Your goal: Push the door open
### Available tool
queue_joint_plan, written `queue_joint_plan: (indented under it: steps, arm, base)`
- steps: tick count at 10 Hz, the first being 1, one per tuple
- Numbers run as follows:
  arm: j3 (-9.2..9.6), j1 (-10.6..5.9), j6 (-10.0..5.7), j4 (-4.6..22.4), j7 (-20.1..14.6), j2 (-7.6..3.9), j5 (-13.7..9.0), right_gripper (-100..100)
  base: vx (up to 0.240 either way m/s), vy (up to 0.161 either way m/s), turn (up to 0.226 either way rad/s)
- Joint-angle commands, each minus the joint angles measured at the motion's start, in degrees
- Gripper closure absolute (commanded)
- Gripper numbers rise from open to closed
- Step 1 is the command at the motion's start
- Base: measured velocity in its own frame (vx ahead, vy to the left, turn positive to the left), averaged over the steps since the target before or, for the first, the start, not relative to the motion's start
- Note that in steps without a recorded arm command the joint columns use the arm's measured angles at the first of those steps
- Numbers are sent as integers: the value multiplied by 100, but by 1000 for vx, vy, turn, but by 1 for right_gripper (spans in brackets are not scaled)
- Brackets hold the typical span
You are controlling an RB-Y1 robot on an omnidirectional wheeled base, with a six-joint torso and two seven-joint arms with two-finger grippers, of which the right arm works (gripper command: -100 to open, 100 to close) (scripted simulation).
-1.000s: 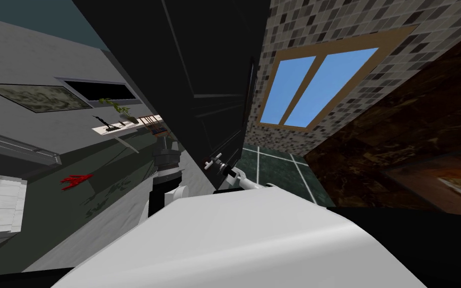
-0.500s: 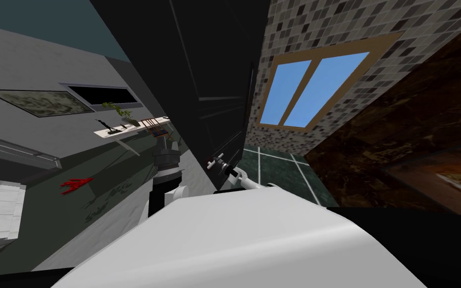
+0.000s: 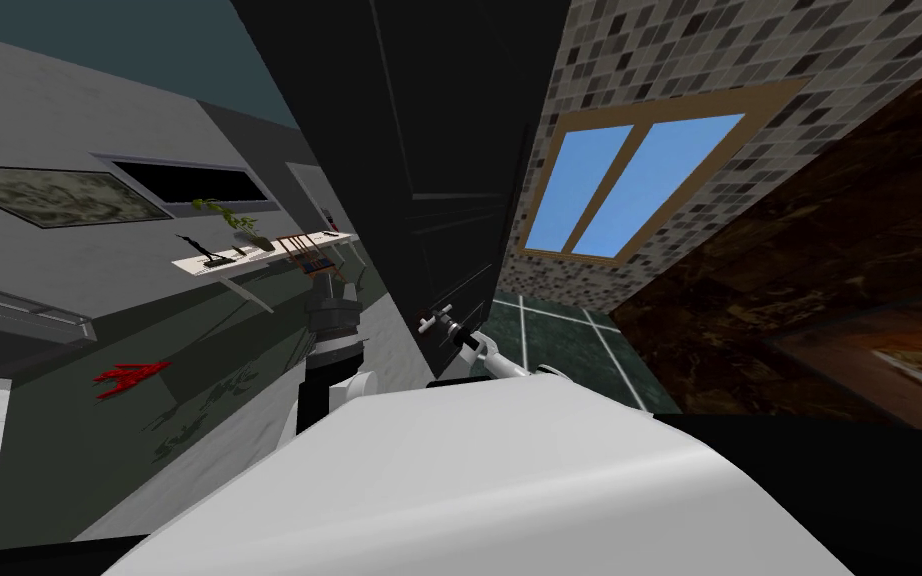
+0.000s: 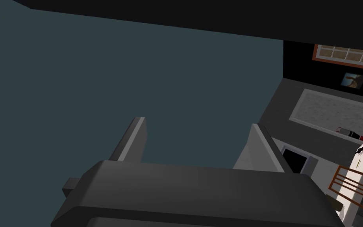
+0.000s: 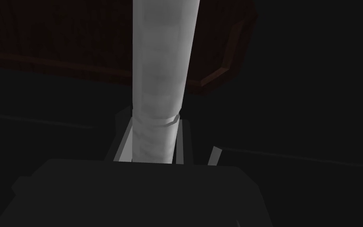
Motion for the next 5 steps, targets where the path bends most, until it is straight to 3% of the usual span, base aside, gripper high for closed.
queue_joint_plan:
  steps: [1, 3, 5]
  arm:
    - [-189, -8, -62, 91, 47, -82, -17, 100]
    - [-189, -8, -62, 91, 47, -82, -17, 100]
    - [-369, -14, -69, 133, 101, -109, -33, 100]
  base:
    - [62, 183, -39]
    - [30, 90, -24]
    - [56, 125, -59]
